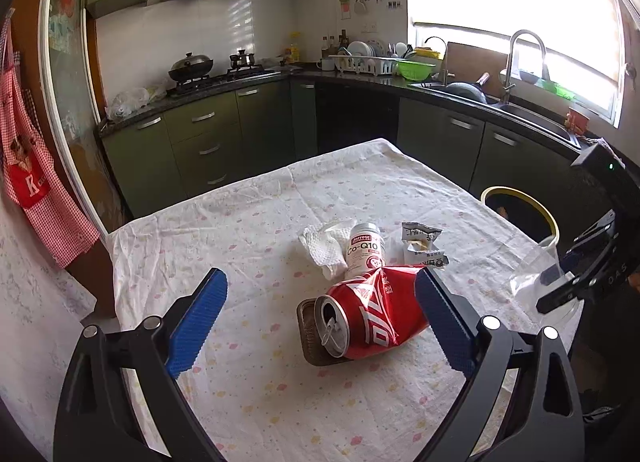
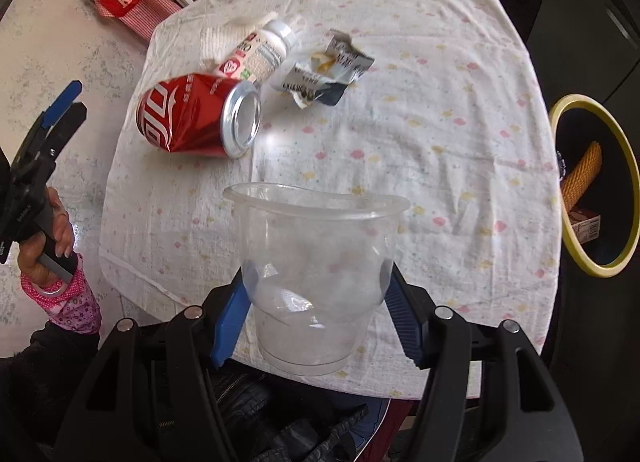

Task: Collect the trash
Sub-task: 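Carry the plastic cup over the bin and open the right tool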

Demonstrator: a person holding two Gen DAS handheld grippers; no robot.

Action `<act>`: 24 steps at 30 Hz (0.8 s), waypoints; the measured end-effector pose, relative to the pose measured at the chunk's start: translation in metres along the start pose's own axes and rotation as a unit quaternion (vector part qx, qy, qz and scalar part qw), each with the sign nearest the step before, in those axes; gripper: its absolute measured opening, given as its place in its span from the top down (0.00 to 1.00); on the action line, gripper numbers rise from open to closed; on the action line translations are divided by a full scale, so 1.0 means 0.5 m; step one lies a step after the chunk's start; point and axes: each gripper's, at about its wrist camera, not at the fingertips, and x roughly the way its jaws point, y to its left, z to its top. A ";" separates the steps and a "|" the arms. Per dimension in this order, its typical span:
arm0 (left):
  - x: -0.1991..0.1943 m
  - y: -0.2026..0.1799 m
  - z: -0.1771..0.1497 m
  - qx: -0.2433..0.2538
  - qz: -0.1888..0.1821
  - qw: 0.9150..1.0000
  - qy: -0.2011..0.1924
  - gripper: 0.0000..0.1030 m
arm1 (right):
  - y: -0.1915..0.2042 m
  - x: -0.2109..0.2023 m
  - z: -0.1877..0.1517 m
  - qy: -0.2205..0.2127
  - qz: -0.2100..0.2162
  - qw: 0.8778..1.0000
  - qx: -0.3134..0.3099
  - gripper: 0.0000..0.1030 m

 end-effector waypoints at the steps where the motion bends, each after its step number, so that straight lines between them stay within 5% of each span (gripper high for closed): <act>1: 0.002 -0.006 0.004 0.003 0.000 1.000 0.001 0.09 | -0.023 -0.022 0.006 -0.017 -0.008 1.000 0.009 0.41; 7: 0.026 -0.057 0.029 0.028 -0.002 1.000 0.012 0.09 | -0.245 -0.120 0.038 -0.087 -0.095 0.988 0.088 0.40; 15: 0.067 -0.144 0.075 0.056 -0.016 0.998 0.032 0.09 | -0.525 -0.062 0.083 -0.070 -0.190 0.965 0.164 0.33; 18: 0.083 -0.177 0.091 0.066 -0.028 0.997 0.042 0.09 | -0.554 -0.046 0.084 -0.080 -0.224 0.958 0.160 0.30; 24: 0.118 -0.232 0.105 0.085 -0.051 0.993 0.069 0.09 | -0.518 -0.061 0.026 -0.107 -0.168 0.970 0.141 0.29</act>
